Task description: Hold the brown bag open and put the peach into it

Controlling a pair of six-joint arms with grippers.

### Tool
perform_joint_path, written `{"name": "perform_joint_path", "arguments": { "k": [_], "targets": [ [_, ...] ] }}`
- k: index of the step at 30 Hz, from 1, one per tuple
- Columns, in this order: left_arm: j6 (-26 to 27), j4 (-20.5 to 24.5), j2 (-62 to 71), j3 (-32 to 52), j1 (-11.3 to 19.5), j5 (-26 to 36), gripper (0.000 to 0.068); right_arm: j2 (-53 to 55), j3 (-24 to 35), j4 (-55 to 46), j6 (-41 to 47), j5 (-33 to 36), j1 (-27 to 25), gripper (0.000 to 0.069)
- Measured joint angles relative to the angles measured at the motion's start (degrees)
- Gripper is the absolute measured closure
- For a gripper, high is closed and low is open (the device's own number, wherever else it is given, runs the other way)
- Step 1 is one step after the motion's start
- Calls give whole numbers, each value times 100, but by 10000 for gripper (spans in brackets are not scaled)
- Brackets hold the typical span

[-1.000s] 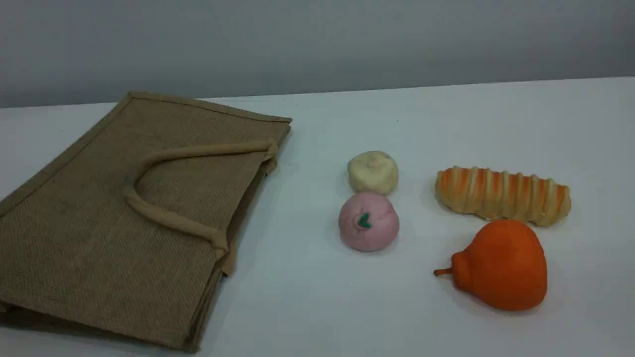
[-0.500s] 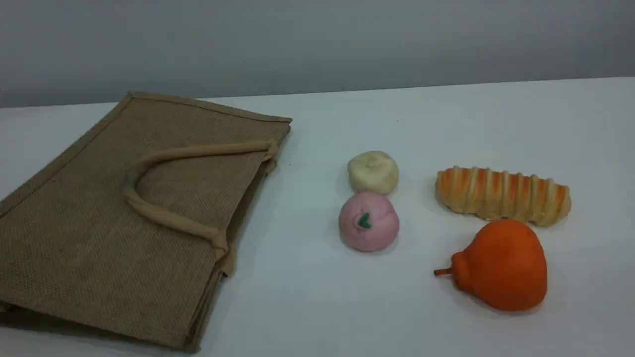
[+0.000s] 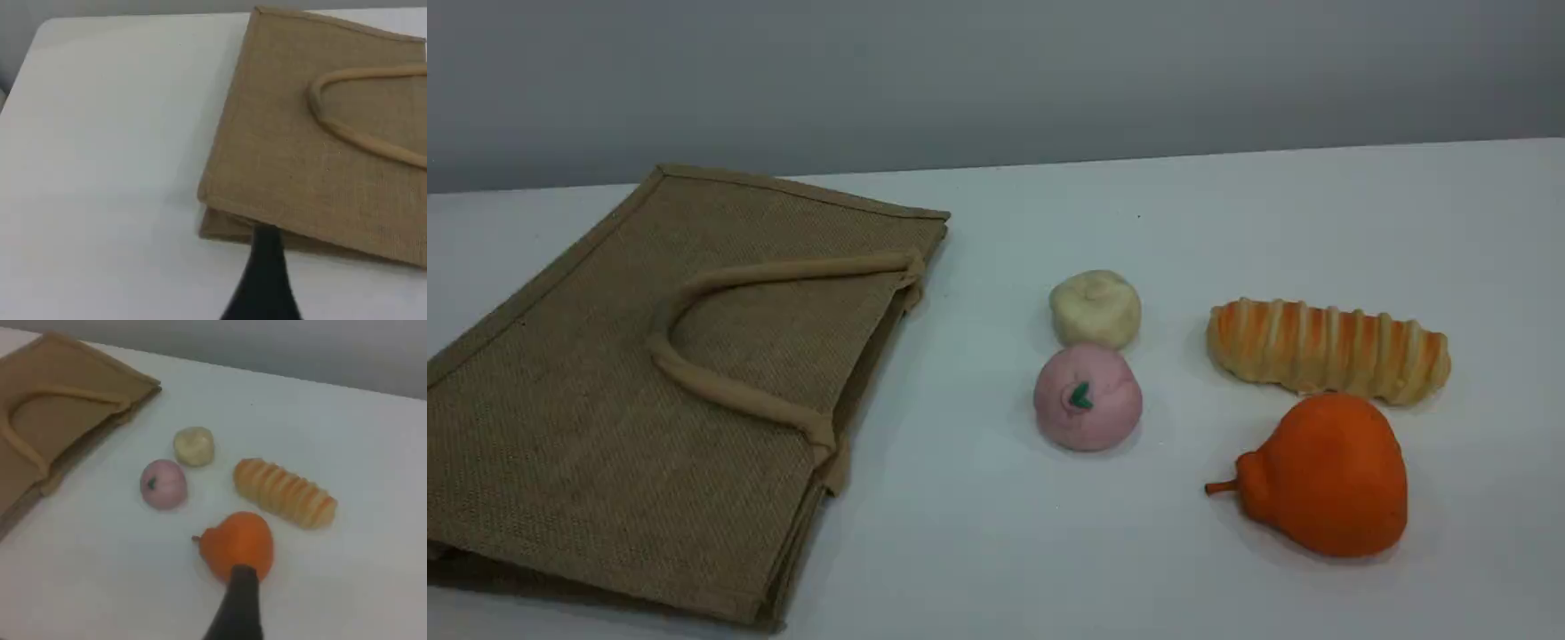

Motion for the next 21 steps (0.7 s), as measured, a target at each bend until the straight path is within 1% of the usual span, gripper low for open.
{"name": "perform_joint_path", "arguments": {
  "k": [7, 10, 12, 15, 18, 21],
  "targets": [
    [-5, 0, 0, 0, 0, 0, 148, 0, 0, 0, 0, 0, 0, 104],
    [-1, 0, 63, -16, -86, -21, 148, 0, -7, -70, 109, -16, 0, 104],
    [-31, 69, 206, -87, -173, -134, 148, 0, -77, -80, 190, -166, 0, 104],
    [-286, 267, 597, -315, -288, -320, 148, 158, -288, -46, 366, -494, 0, 104],
    [-552, 443, 1133, -646, -294, -392, 148, 632, -578, -51, 498, -807, 0, 104],
    [-622, 403, 1798, -1028, -294, -591, 148, 1193, -948, -46, 498, -1020, 5, 104]
  ]
}}
